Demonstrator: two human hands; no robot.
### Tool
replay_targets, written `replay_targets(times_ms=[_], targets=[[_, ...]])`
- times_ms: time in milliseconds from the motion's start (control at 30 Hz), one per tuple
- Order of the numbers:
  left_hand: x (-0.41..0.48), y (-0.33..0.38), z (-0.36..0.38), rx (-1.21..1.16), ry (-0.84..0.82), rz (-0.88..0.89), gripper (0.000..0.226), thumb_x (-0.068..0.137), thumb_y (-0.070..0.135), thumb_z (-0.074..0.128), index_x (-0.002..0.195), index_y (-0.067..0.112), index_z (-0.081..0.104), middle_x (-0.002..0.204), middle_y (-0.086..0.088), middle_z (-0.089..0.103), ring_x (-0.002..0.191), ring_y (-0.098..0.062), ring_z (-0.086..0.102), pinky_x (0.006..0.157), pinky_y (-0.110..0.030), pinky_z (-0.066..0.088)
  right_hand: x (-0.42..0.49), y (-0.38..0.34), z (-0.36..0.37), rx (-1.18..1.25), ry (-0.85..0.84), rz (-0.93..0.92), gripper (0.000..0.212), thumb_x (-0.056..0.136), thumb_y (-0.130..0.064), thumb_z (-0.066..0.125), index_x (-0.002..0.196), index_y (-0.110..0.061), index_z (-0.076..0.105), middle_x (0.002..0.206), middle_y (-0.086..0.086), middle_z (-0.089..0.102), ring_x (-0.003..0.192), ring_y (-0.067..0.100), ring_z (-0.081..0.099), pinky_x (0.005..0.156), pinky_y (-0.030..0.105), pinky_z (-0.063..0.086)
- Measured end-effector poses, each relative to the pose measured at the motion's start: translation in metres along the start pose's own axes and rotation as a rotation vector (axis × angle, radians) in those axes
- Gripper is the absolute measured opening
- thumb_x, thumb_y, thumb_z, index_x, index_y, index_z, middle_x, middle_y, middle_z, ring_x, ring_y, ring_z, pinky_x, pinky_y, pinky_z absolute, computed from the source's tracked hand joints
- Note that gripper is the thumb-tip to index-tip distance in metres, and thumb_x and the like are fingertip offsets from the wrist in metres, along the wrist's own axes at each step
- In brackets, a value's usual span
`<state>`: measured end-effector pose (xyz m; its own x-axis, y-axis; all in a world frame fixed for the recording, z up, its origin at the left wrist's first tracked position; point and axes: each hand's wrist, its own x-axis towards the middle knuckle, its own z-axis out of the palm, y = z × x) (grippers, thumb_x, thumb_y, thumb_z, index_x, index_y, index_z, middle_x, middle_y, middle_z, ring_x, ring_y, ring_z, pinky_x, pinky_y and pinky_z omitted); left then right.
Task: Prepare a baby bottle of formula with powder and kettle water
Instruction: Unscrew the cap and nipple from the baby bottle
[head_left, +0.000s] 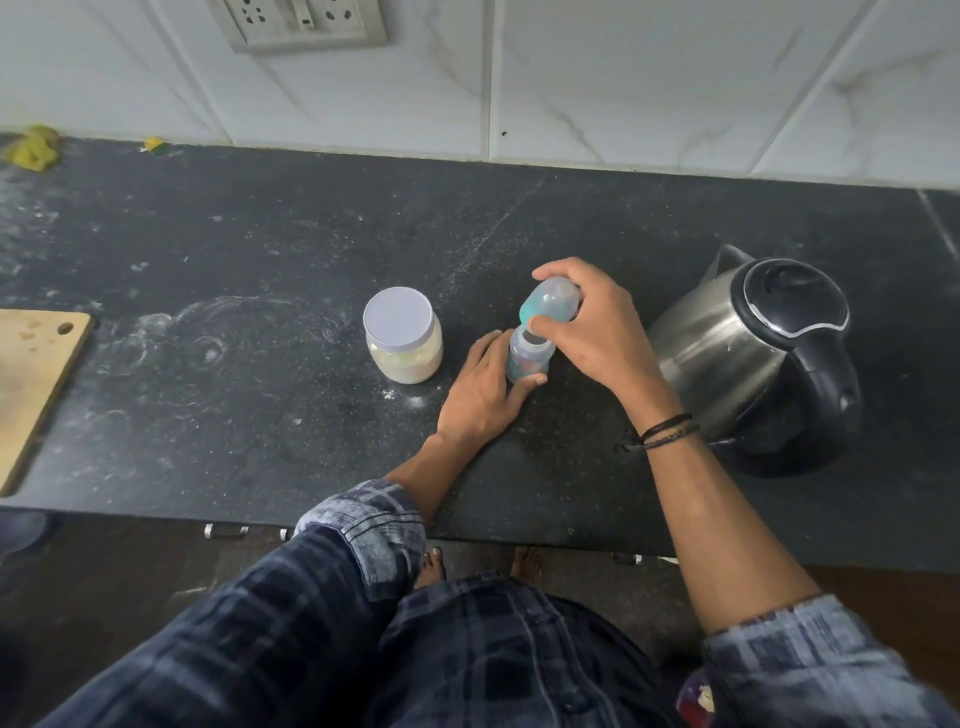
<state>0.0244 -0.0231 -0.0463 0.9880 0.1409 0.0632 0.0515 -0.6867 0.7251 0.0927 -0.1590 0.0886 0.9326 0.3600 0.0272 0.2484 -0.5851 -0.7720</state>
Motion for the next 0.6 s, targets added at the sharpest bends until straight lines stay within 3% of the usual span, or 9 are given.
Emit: replay_targets(times_ms=[233,333,467,600], targets=[[0.0,0.002,-0.001,-0.015,0.003,-0.016,0.068,0.098,0.05,0.06,0.152,0.016,0.037,0.156,-0.004,0.041,0.149,-0.016,0.028,0.122,-0.042,0.032,0.013,0.018,-0.005,0.002,0.205,0.088,0.046,0.078,-0.022,0.077,0.122,-0.029,0.063,0.122,-0.003,0.06,0.104,0.014,0.059,0.092,0.035,0.051],[0.0,0.001,-0.001,-0.011,-0.01,-0.027,0.069,0.098,0.051,0.059,0.153,0.017,0.035,0.158,-0.004,0.039,0.15,-0.016,0.028,0.121,-0.039,0.03,0.02,0.031,-0.002,-0.087,0.181,0.11,0.047,0.083,-0.018,0.075,0.128,-0.025,0.061,0.126,0.001,0.058,0.11,0.02,0.06,0.096,0.037,0.048],[0.001,-0.001,0.001,-0.01,0.005,-0.016,0.068,0.098,0.052,0.06,0.151,0.016,0.038,0.155,-0.004,0.042,0.149,-0.014,0.028,0.121,-0.04,0.032,0.027,0.047,0.006,-0.212,0.096,0.126,0.05,0.086,-0.01,0.073,0.132,-0.021,0.058,0.13,0.004,0.056,0.115,0.026,0.059,0.09,0.032,0.041],[0.001,-0.002,0.002,-0.01,0.018,-0.004,0.067,0.097,0.052,0.061,0.149,0.015,0.04,0.153,-0.003,0.045,0.148,-0.014,0.028,0.12,-0.04,0.035,0.031,0.061,0.016,-0.279,0.021,0.128,0.049,0.085,-0.004,0.071,0.13,-0.016,0.059,0.129,0.008,0.057,0.114,0.033,0.06,0.09,0.035,0.043]])
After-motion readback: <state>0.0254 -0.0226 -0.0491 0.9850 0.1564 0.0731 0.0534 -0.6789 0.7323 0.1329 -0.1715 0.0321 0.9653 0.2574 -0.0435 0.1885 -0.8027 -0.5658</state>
